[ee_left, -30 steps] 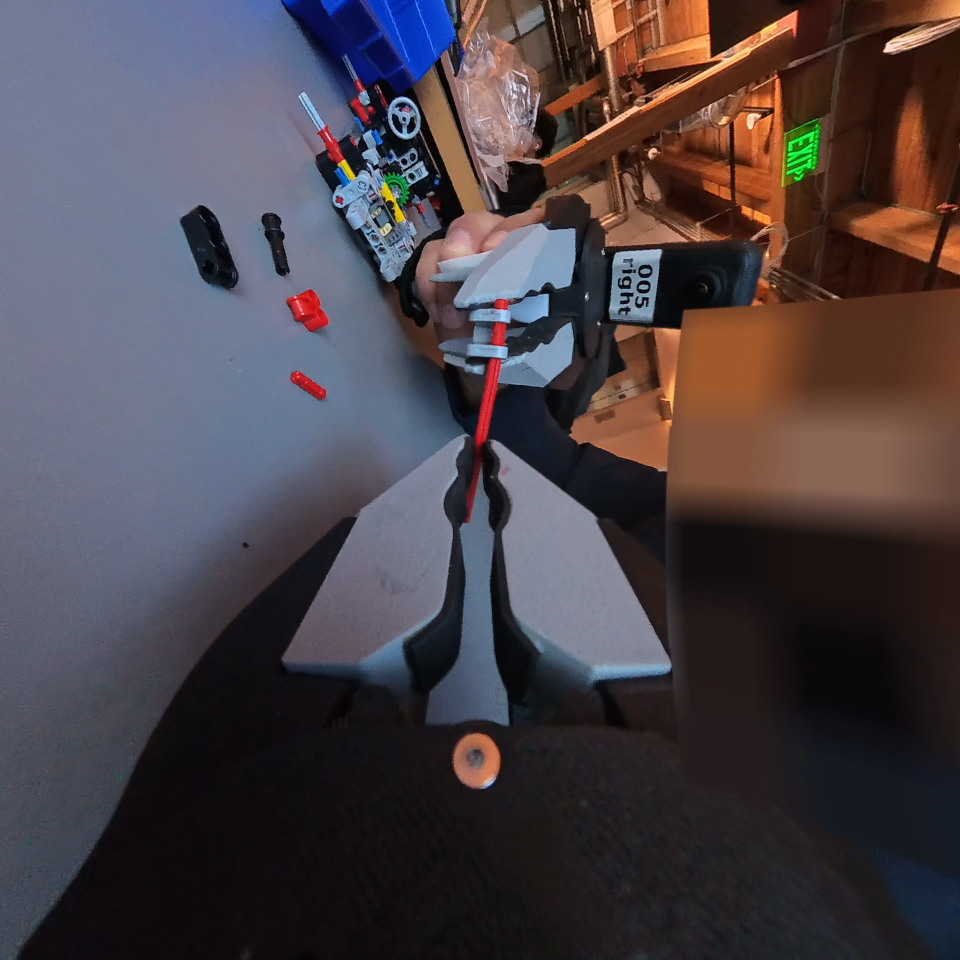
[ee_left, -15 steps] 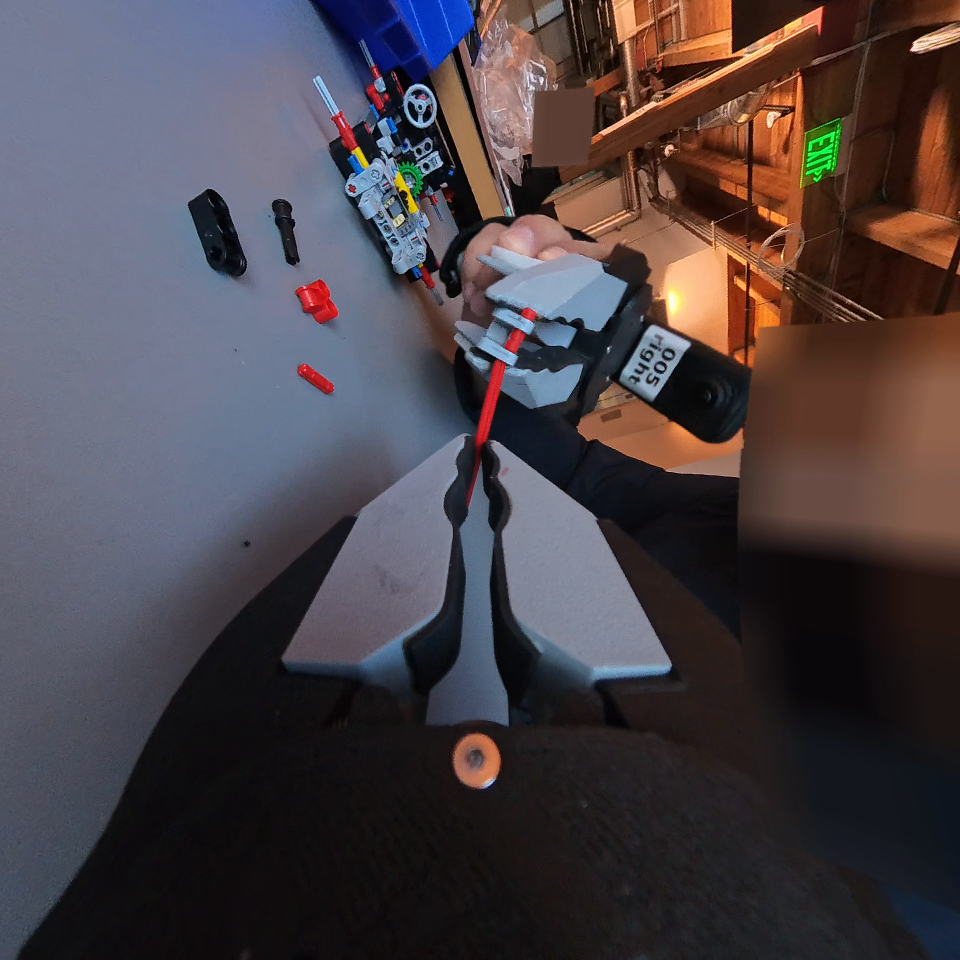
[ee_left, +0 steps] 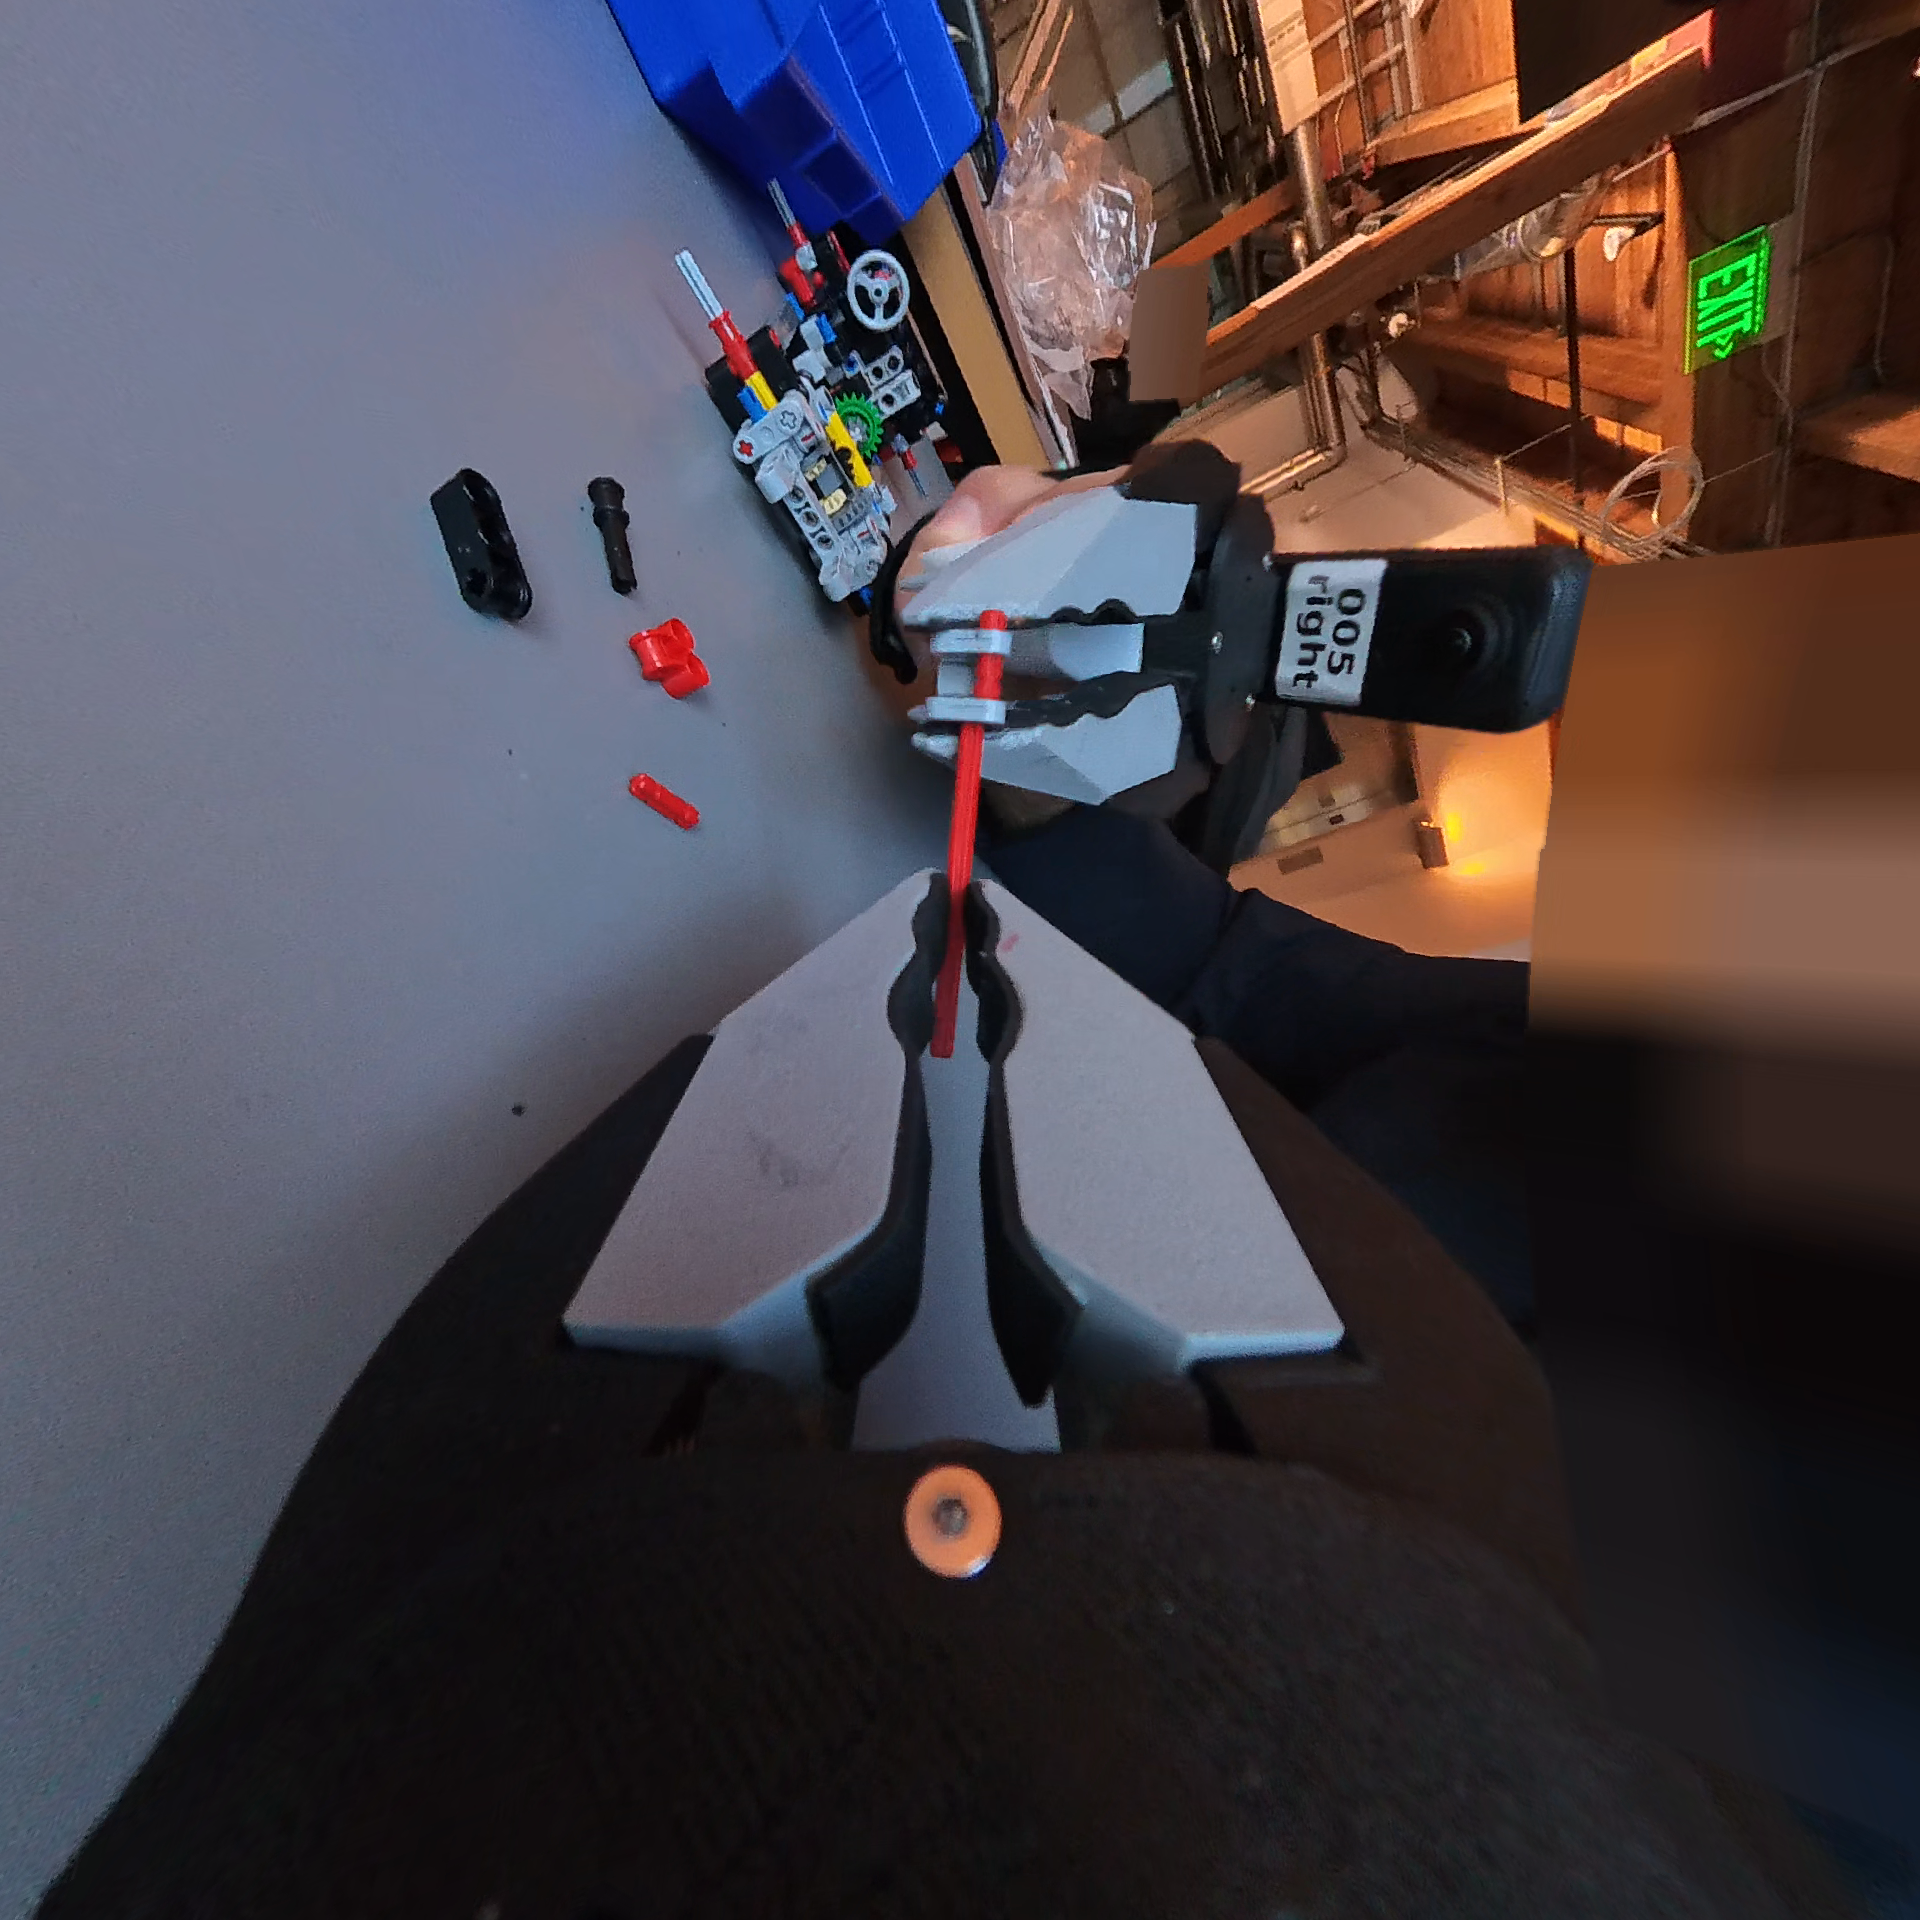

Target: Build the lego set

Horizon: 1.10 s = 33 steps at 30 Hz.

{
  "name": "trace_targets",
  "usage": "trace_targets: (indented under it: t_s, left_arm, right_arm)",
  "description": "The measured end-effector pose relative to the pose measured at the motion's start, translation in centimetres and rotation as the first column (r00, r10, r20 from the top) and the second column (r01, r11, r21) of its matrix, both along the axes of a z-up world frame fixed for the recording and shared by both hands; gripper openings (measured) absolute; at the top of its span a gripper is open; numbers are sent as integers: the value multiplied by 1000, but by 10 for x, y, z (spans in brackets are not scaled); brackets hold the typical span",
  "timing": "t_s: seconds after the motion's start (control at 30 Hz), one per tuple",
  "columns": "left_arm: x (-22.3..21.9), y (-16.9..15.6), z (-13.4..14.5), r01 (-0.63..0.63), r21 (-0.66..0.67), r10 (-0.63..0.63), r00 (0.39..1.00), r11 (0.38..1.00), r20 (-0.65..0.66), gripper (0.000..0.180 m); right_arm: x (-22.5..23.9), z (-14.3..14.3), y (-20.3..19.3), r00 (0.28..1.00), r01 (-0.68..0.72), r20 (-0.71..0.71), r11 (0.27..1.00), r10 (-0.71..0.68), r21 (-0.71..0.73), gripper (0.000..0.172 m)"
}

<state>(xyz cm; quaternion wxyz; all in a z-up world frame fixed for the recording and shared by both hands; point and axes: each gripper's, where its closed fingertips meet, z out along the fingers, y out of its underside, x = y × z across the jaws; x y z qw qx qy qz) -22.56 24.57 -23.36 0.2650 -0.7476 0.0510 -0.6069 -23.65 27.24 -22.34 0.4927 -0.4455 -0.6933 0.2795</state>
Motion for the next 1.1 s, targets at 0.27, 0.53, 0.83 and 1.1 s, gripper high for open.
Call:
trace_targets:
  t_s: [0.27, 0.53, 0.83, 1.1]
  left_arm:
    - [0, 6, 8, -38, 44, 36, 999, 998, 31, 0]
    - [-1, 8, 8, -52, 37, 51, 998, 998, 44, 1]
    - [-1, 10, 2, -56, 5, 56, 998, 998, 13, 0]
    - [0, 14, -4, -66, -16, 65, 998, 998, -19, 1]
  right_arm:
    - [1, 6, 6, 998, -31, -61, 961, 15, -276, 14]
    - [3, 3, 9, 998, -17, -61, 963, 0, -270, 14]
    - [4, -3, 16, 999, 35, -31, 995, -38, -98, 14]
    - [5, -8, 18, 999, 45, 6, 979, -44, -199, 14]
